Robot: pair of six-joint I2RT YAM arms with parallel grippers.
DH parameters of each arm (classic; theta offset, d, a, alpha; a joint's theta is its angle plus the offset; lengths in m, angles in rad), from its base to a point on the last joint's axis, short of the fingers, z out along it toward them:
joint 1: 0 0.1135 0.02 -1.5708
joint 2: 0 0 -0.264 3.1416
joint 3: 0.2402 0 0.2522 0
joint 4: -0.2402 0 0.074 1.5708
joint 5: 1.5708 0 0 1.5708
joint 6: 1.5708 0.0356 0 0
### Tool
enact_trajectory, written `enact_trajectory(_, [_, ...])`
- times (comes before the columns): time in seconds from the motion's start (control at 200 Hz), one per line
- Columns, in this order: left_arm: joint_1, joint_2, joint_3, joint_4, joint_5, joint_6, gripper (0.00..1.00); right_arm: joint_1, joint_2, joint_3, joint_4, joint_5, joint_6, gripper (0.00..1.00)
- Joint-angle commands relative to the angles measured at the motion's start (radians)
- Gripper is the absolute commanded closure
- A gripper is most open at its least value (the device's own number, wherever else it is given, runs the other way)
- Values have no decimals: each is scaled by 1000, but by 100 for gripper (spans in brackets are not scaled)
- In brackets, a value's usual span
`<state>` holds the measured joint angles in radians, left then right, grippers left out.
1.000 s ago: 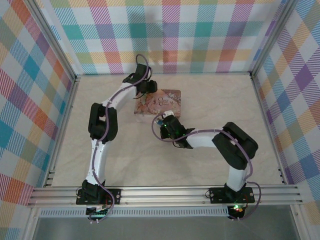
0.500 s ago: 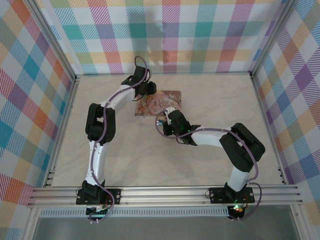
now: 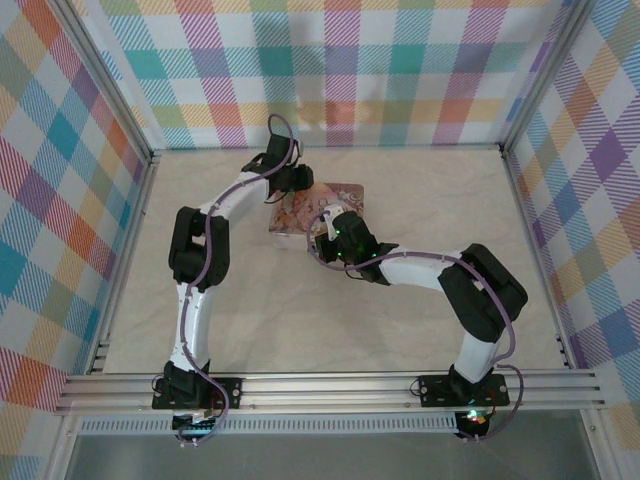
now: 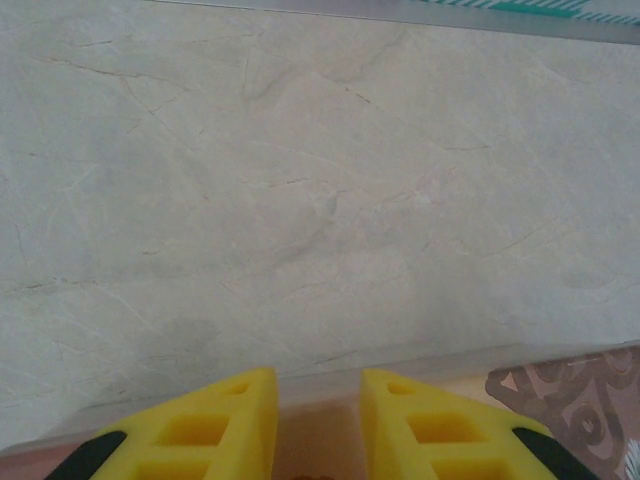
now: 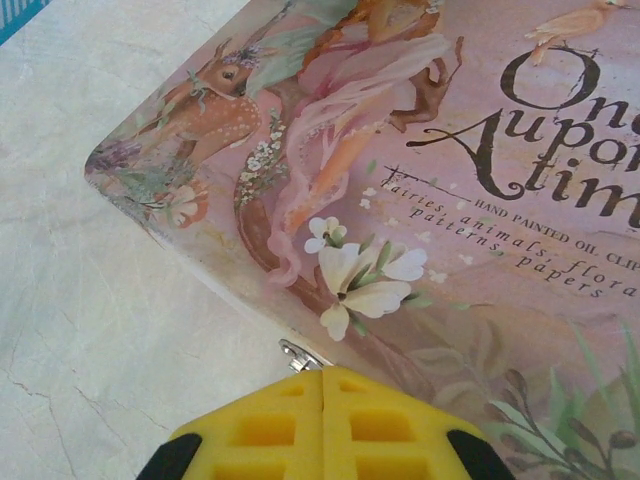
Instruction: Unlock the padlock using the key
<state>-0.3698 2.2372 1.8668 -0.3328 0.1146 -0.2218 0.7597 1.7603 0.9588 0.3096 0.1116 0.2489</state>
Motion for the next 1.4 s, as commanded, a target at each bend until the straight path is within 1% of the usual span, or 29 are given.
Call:
enact_trajectory(0.0, [-12, 26, -66, -155, 58, -38, 71, 6, -32, -29, 3, -9, 30, 100])
enact_trajectory(0.045, [-12, 11, -81, -146, 64, -43, 72, 6, -37, -50, 8, -7, 48, 100])
enact_trajectory(0.085, [-14, -10, -100, -132, 63, -50, 71, 6, -40, -67, 12, -2, 62, 91])
enact_trajectory(0.15, [-14, -55, -132, -108, 62, -55, 68, 6, -46, -90, 15, 6, 79, 76])
enact_trajectory(0.18, [-14, -77, -144, -102, 60, -56, 66, 6, -48, -94, 4, 14, 83, 71])
enact_trajectory(0.3, [-12, -170, -173, -92, 49, -51, 60, 6, -86, -101, -48, 33, 81, 69])
enact_trajectory(0.365, [-12, -221, -192, -88, 34, -50, 54, 6, -121, -102, -86, 41, 83, 63])
enact_trajectory(0.45, [-11, -274, -216, -86, 20, -47, 51, 5, -158, -88, -152, 52, 83, 55])
enact_trajectory(0.52, [-9, -311, -244, -78, 19, -52, 49, 5, -161, -68, -208, 48, 78, 55])
enact_trajectory(0.595, [-9, -352, -294, -47, 29, -70, 47, 6, -157, -98, -179, 42, 98, 53])
enact_trajectory(0.695, [-9, -402, -360, -25, 33, -93, 47, 14, -148, -129, -142, 53, 136, 52])
enact_trajectory(0.78, [-9, -472, -478, 45, 50, -134, 47, 22, -123, -133, -116, 48, 150, 52])
enact_trajectory(0.8, [-9, -494, -509, 94, 54, -146, 47, 23, -114, -132, -110, 48, 153, 52])
enact_trajectory(0.88, [-11, -568, -629, 176, 72, -193, 47, 26, -72, -125, -72, 32, 161, 51])
enact_trajectory(1.0, [-25, -670, -819, 296, 100, -257, 47, 30, 2, -82, -42, 25, 178, 50])
enact_trajectory(1.07, [-36, -718, -916, 333, 95, -269, 47, 30, 33, -59, -21, 28, 190, 50])
enact_trajectory(1.13, [-38, -749, -978, 345, 79, -274, 47, 30, 58, -23, -38, 40, 201, 50])
enact_trajectory(1.235, [-38, -781, -1033, 340, 52, -266, 47, 33, 101, 26, -42, 76, 229, 51])
enact_trajectory(1.33, [-38, -792, -1069, 361, 55, -276, 47, 33, 131, 60, -40, 114, 263, 53])
enact_trajectory(1.36, [-38, -792, -1080, 369, 57, -280, 47, 34, 142, 72, -46, 122, 276, 56])
enact_trajectory(1.395, [-38, -792, -1091, 377, 56, -287, 47, 35, 154, 90, -56, 131, 291, 64])
